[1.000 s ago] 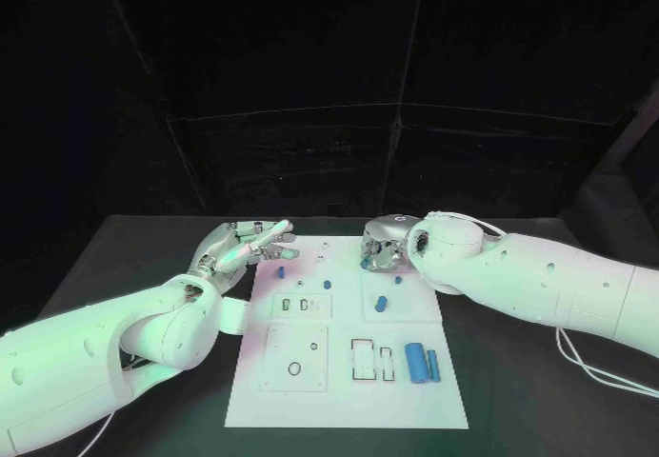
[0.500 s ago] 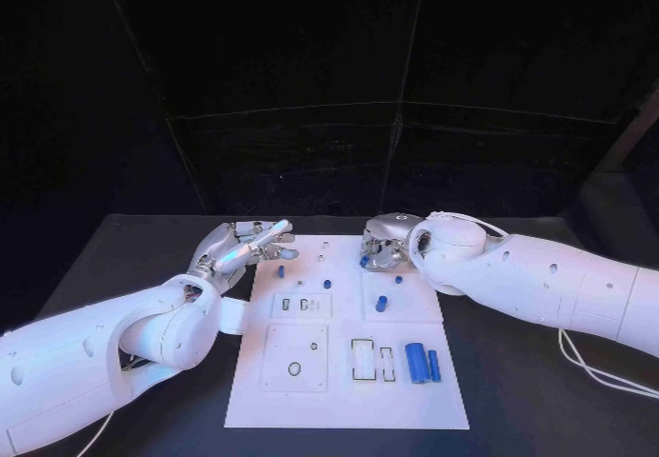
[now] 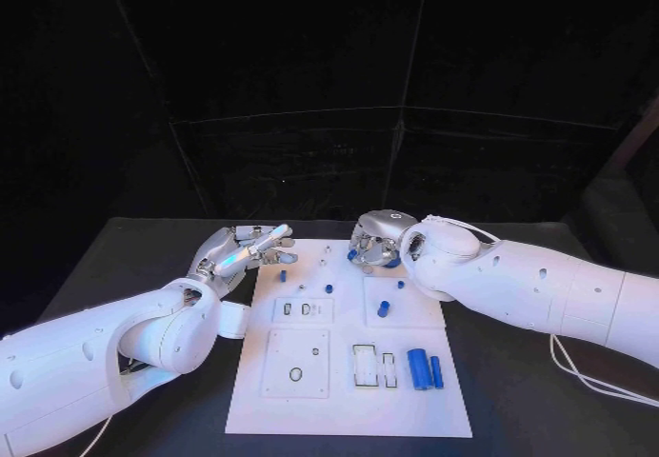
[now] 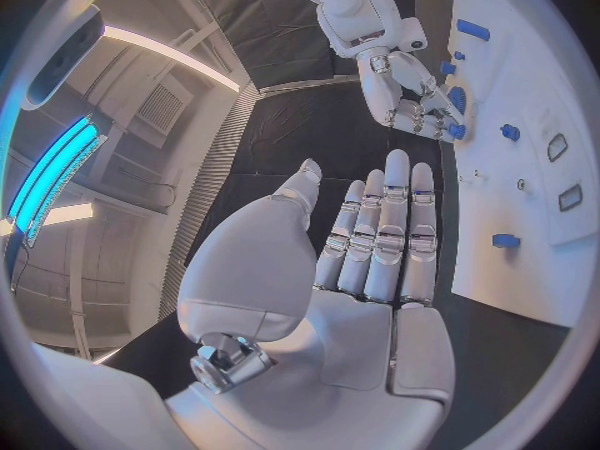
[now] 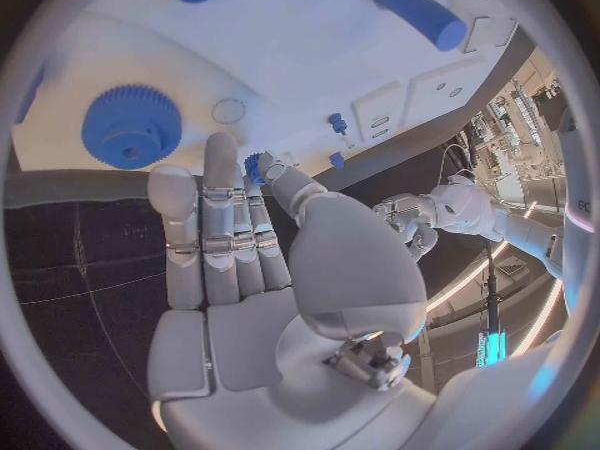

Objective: Assemble the parts on the task board

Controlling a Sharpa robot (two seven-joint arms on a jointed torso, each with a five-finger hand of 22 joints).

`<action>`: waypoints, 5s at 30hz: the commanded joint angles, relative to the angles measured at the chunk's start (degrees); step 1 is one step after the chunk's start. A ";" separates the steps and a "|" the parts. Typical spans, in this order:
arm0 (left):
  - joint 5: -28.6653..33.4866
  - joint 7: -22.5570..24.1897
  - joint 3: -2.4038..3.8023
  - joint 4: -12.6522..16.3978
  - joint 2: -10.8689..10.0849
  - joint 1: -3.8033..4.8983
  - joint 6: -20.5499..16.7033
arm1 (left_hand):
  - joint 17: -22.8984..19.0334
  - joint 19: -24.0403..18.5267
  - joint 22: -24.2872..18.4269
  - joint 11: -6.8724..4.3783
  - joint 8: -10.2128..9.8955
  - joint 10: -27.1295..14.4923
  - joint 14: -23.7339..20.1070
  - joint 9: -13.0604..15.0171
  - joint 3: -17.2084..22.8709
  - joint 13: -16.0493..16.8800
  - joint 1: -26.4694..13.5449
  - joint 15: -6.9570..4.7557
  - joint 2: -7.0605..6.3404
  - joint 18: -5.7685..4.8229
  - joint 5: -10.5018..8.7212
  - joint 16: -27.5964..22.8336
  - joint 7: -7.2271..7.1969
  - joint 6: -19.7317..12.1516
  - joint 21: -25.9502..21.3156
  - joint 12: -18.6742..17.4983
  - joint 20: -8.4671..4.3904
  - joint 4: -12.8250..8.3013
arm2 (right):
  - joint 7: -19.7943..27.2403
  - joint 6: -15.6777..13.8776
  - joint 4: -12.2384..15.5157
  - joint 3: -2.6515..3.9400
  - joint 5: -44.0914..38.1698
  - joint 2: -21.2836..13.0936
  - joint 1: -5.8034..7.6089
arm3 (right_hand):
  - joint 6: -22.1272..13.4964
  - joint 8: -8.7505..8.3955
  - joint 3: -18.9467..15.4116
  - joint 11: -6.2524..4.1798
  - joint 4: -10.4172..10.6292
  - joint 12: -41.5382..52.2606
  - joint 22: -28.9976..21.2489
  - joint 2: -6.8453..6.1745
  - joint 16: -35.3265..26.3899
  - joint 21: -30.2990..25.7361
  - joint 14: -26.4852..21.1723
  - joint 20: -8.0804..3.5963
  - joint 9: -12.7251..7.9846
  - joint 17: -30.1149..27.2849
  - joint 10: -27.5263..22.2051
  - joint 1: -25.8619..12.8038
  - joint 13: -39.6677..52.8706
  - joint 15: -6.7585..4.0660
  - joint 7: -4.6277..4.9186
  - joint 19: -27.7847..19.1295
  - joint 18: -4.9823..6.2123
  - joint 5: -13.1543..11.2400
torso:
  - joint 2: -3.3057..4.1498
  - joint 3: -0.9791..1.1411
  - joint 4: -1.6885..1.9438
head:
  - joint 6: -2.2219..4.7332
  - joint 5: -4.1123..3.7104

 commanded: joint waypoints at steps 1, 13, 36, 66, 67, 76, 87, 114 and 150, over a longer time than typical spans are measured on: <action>-0.55 0.05 0.04 -0.13 0.05 0.10 1.18 | 0.10 0.15 -0.09 0.39 -0.39 -0.19 -0.14 -0.05 0.04 -0.06 0.05 0.29 0.45 0.73 0.13 -0.40 0.42 0.03 -0.13 -0.32 0.11 -0.29 | -0.33 -3.86 -2.01 0.06 0.42 1.61 0.19 | 0.26 0.05 0.32 0.10 0.15 -0.15 0.05 -0.30 0.26 0.23 -0.09 -0.25 0.01 0.05 0.38 -0.09 0.06 -0.25 0.03 0.06 -1.06 -0.35 | 0.11 0.05 0.04 | 0.13 0.02; -0.55 -0.08 0.04 -0.58 0.47 0.11 1.30 | 0.15 0.15 -0.11 0.39 -0.43 -0.19 -0.14 -0.04 0.07 -0.06 0.14 0.29 0.52 0.73 0.13 -0.46 0.41 0.04 -0.15 -0.37 0.12 -0.39 | 0.53 -2.87 -10.52 0.06 1.01 7.76 0.67 | 0.27 -0.08 0.61 0.14 0.55 -0.31 0.36 -0.54 0.24 0.55 -0.08 -0.22 -0.03 0.14 0.39 -0.28 0.04 -0.22 0.06 0.03 -1.09 -0.49 | 0.22 0.10 0.06 | -0.16 0.46; -0.55 -0.37 0.03 -1.27 0.69 0.19 1.44 | 0.20 0.15 -0.12 0.39 -0.47 -0.18 -0.14 -0.04 0.11 -0.06 0.23 0.30 0.59 0.74 0.13 -0.51 0.40 0.06 -0.17 -0.42 0.13 -0.48 | 2.16 -1.92 -12.48 0.06 2.22 10.50 0.71 | 0.16 -0.29 0.93 0.20 0.98 -0.53 0.69 -0.92 0.20 0.89 -0.07 -0.20 -0.10 0.26 0.32 -0.45 0.01 -0.17 0.14 -0.04 -1.11 -0.64 | 0.30 0.12 -0.11 | -0.29 0.73; -0.55 -0.60 0.03 -1.61 1.02 0.38 1.62 | 0.28 0.15 -0.15 0.39 -0.55 -0.18 -0.14 -0.03 0.14 -0.06 0.33 0.31 0.66 0.74 0.13 -0.61 0.38 0.07 -0.21 -0.51 0.14 -0.63 | 1.74 0.32 -14.76 0.04 2.37 12.73 0.70 | -0.86 -0.98 1.55 0.54 1.61 -1.27 0.74 -1.88 0.12 1.16 -0.06 -0.07 -0.31 0.47 -0.58 -0.64 -0.09 0.04 0.50 -0.50 -1.10 -0.52 | 0.42 0.06 -0.11 | -0.58 0.88; -0.55 -0.61 0.03 -1.61 1.02 0.39 1.63 | 0.28 0.15 -0.15 0.39 -0.55 -0.18 -0.14 -0.03 0.14 -0.06 0.33 0.31 0.66 0.74 0.13 -0.61 0.38 0.07 -0.21 -0.51 0.14 -0.63 | 1.68 0.35 -14.81 0.04 2.37 12.75 0.70 | -1.09 -1.07 1.62 0.61 1.66 -1.39 0.71 -2.04 0.11 1.17 -0.06 -0.03 -0.34 0.49 -0.80 -0.65 -0.11 0.09 0.55 -0.57 -1.09 -0.53 | 0.42 0.06 -0.11 | -0.58 0.88; -0.55 -0.66 0.03 -1.72 0.98 0.45 1.65 | 0.32 0.14 -0.16 0.39 -0.58 -0.19 -0.16 -0.03 0.14 -0.06 0.38 0.31 0.70 0.74 0.13 -0.67 0.38 0.08 -0.23 -0.56 0.15 -0.69 | 1.02 -1.92 -14.94 0.03 2.41 12.56 0.71 | -22.33 -1.47 -1.68 2.77 3.42 -2.06 -9.00 -6.74 -0.15 -4.64 -0.31 1.47 -0.77 1.04 -12.50 -0.69 -0.07 1.69 2.91 -6.58 0.60 -0.92 | 0.42 0.07 -0.11 | -0.59 0.89; -0.55 -0.65 0.03 -1.74 0.46 0.51 1.68 | 0.32 0.14 -0.16 0.39 -0.58 -0.19 -0.16 -0.03 0.14 -0.06 0.38 0.31 0.70 0.74 0.13 -0.67 0.38 0.08 -0.23 -0.56 0.15 -0.69 | 1.28 -7.72 -6.14 0.43 5.78 4.17 0.75 | -14.73 1.56 -7.51 2.82 7.89 7.01 -6.43 -5.87 35.74 -2.89 3.67 1.56 0.71 30.33 -11.17 3.90 1.59 1.72 3.08 -4.38 0.11 2.38 | 0.28 0.12 -0.54 | -0.30 1.26; -0.55 -0.87 0.01 -3.35 1.43 0.50 2.29 | 0.42 0.10 -0.21 0.36 -0.65 -0.11 -0.24 -0.01 0.20 -0.04 0.55 0.33 0.82 0.74 0.13 -0.86 0.32 0.17 -0.31 -0.64 0.17 -0.91 | -6.10 6.61 0.96 2.28 13.34 -7.48 0.79 | -19.47 4.11 -21.47 2.02 19.10 80.05 21.74 -7.75 58.44 15.00 6.36 1.52 -0.17 59.83 13.95 6.54 78.75 1.69 2.97 7.87 -4.58 7.90 | 0.15 0.29 -1.10 | -0.54 0.68; -0.55 -0.98 0.00 -3.76 1.72 0.49 2.47 | 0.46 0.09 -0.23 0.35 -0.68 -0.09 -0.25 0.00 0.23 -0.04 0.61 0.33 0.87 0.74 0.13 -0.91 0.30 0.20 -0.33 -0.67 0.17 -0.98 | -6.16 10.66 -2.47 2.25 10.91 -4.04 0.66 | -17.35 6.77 -19.07 1.54 17.12 80.60 23.60 -4.60 58.90 16.23 6.44 1.40 0.17 60.57 14.44 9.33 79.92 1.42 2.36 8.27 -4.86 7.99 | 0.14 0.29 -1.12 | -1.18 0.63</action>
